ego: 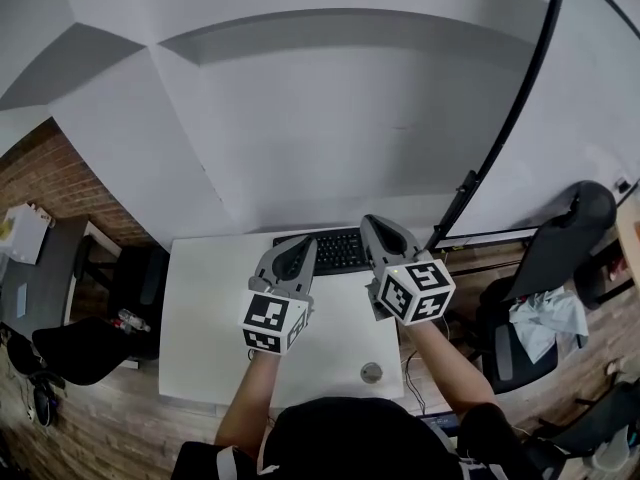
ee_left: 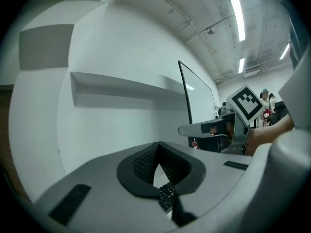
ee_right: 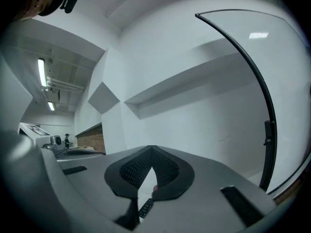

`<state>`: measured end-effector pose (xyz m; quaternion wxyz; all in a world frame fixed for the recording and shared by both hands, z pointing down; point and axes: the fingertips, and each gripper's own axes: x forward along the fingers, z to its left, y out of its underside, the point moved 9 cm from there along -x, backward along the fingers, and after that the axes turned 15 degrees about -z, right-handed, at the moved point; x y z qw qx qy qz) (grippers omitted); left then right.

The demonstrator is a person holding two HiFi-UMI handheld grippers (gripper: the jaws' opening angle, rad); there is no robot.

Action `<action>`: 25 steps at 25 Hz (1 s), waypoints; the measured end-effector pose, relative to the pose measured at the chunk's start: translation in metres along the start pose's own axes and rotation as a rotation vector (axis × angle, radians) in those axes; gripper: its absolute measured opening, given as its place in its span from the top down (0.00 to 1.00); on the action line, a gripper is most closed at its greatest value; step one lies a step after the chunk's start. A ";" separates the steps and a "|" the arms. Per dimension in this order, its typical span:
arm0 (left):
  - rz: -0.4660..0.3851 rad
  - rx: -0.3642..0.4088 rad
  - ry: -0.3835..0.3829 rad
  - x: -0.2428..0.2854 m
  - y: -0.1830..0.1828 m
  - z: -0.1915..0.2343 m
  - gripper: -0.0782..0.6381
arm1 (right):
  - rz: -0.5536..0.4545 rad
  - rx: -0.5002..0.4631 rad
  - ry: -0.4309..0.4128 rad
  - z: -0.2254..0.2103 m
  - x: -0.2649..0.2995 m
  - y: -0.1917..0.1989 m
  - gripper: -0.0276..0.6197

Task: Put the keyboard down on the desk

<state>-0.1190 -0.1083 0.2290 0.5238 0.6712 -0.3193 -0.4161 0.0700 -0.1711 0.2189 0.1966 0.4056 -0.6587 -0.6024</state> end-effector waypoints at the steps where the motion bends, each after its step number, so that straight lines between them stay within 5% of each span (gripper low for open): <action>1: -0.002 0.003 -0.001 -0.001 0.000 0.000 0.87 | -0.006 -0.002 -0.001 0.002 0.000 -0.001 0.89; 25: 0.005 0.017 -0.016 -0.005 0.000 0.002 0.87 | 0.004 0.025 -0.010 0.006 0.002 0.005 0.90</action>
